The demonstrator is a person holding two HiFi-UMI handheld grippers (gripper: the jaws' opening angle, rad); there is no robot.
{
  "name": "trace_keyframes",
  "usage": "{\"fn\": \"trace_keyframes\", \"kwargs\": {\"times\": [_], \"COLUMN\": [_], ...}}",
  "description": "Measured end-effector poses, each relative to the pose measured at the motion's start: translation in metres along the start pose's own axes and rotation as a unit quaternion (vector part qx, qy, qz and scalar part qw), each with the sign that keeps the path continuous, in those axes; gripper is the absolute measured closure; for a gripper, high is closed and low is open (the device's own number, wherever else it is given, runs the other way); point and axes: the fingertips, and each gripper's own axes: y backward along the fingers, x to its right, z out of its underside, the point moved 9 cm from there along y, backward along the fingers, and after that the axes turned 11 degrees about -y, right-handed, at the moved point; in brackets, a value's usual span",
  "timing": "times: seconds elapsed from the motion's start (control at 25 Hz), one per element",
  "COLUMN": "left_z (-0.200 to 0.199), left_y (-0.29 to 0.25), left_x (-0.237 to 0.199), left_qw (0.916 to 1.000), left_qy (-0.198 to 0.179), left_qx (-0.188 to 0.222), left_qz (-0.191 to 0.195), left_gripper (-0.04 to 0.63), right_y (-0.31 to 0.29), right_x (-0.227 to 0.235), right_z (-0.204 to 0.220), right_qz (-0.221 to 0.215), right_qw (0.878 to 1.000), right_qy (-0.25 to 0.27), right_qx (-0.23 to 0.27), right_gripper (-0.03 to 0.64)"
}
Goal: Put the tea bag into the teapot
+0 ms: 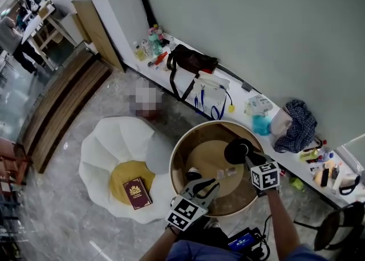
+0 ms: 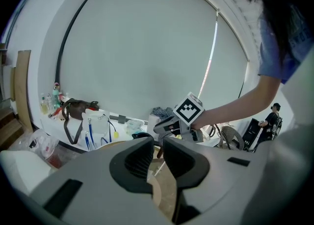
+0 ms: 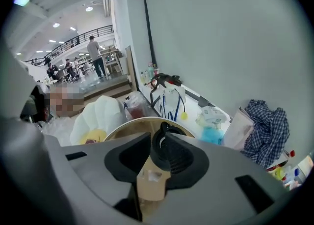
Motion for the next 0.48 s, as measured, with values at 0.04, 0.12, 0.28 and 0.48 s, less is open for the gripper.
{"fn": "trace_keyframes", "kwargs": {"times": [0.04, 0.12, 0.28, 0.48], "left_z": [-0.001, -0.004, -0.016, -0.031], "left_y": [0.002, 0.008, 0.014, 0.023], "left_x": [0.004, 0.011, 0.029, 0.06], "left_qw": [1.0, 1.0, 0.9998, 0.9992], "left_qy": [-0.001, -0.003, -0.002, -0.014], "left_qx": [0.001, 0.004, 0.017, 0.037], "left_qz": [-0.001, -0.003, -0.006, -0.007], "left_gripper": [0.538, 0.538, 0.538, 0.538], "right_y": [0.011, 0.036, 0.092, 0.16], "right_x": [-0.004, -0.012, -0.027, -0.05], "right_z": [0.0, 0.001, 0.007, 0.027], "right_qz": [-0.002, -0.005, -0.013, -0.024], "right_qw": [1.0, 0.999, 0.996, 0.992], "right_qy": [-0.004, -0.013, -0.037, -0.049], "right_qx": [0.01, 0.031, 0.074, 0.115], "right_gripper": [0.522, 0.538, 0.557, 0.568]}}
